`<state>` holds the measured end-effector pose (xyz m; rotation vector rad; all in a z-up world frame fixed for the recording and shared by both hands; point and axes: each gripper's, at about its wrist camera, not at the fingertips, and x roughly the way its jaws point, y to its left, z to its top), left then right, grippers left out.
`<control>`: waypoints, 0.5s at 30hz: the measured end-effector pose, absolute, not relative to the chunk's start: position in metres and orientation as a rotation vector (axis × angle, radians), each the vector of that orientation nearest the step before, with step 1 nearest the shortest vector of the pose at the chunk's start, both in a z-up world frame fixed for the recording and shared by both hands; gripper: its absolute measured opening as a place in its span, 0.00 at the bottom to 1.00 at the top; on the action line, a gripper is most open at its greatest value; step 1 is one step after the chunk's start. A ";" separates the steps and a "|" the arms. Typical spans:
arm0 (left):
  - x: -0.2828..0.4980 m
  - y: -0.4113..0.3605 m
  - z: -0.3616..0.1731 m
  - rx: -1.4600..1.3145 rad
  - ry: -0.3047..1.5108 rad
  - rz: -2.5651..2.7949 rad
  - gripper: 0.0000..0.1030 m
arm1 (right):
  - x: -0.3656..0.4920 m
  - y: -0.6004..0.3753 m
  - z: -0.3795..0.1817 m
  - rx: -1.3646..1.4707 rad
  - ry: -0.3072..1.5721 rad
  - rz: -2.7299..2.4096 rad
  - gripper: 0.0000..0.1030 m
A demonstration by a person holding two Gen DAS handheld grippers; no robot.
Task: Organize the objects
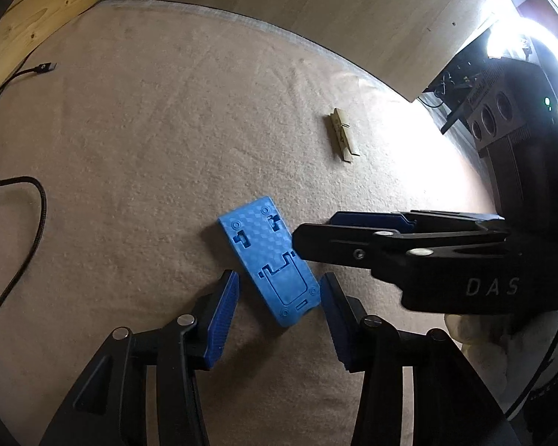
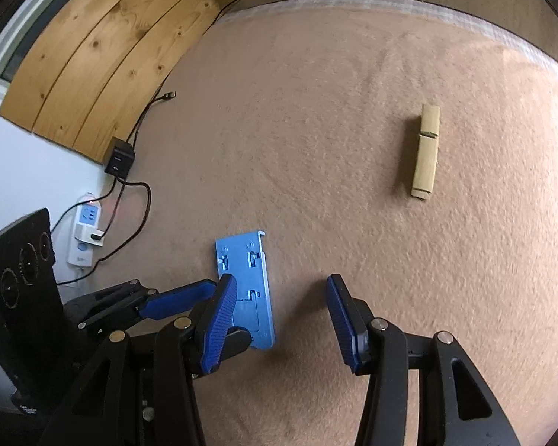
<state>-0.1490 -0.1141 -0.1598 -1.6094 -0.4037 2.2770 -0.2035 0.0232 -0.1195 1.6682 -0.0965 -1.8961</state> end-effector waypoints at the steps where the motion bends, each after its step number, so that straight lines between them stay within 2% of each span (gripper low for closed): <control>1: -0.149 -0.114 -0.159 -1.610 -0.400 2.277 0.47 | -0.203 0.022 -0.120 1.669 -0.083 -1.899 0.43; 3: -0.150 -0.113 -0.160 -1.612 -0.404 2.274 0.47 | -0.201 0.019 -0.119 1.672 -0.064 -1.888 0.34; 5: -0.150 -0.113 -0.160 -1.613 -0.396 2.270 0.47 | -0.200 0.015 -0.121 1.681 -0.053 -1.868 0.32; 15: -0.151 -0.106 -0.157 -1.628 -0.339 2.245 0.37 | -0.192 0.010 -0.122 1.672 -0.056 -1.870 0.26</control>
